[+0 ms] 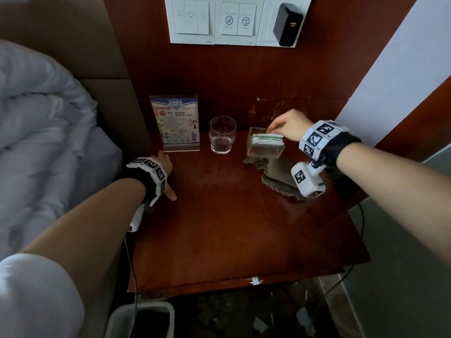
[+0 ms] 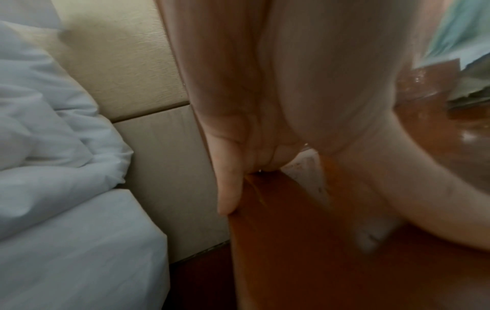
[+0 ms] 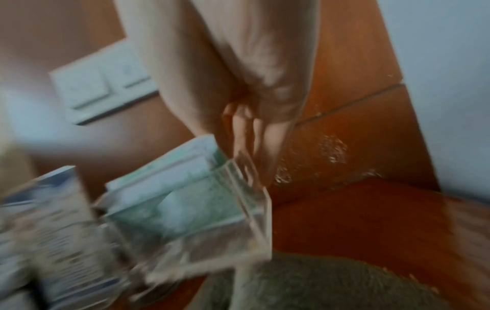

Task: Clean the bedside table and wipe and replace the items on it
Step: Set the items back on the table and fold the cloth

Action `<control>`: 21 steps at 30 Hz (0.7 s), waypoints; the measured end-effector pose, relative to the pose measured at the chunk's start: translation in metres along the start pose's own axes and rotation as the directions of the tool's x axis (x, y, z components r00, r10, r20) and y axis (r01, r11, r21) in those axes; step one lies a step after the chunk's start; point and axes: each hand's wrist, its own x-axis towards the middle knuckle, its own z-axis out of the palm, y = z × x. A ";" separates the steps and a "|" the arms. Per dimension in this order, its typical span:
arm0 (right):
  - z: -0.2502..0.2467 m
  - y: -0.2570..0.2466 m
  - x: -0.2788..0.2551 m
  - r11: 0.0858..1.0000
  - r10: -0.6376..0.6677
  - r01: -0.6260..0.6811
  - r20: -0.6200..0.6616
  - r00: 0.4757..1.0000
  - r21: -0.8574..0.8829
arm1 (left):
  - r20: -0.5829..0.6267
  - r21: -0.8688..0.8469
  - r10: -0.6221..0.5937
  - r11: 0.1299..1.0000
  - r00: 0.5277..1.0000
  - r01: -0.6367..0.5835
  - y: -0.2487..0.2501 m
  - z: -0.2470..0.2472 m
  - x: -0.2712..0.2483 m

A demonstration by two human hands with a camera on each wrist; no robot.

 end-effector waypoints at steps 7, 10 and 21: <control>0.012 0.005 0.027 0.978 0.199 -0.188 -0.136 0.971 0.091 | -0.003 -0.018 -0.005 1.000 1.000 0.005 -0.001 0.002 0.003; 0.021 0.000 0.036 0.977 0.209 -0.204 -0.095 0.973 0.064 | 0.005 -0.035 -0.005 0.999 1.000 0.006 -0.002 0.004 0.004; 0.030 -0.002 0.047 0.974 0.212 -0.202 -0.099 0.972 0.106 | -0.010 -0.017 0.009 1.000 1.000 -0.009 -0.004 0.005 0.007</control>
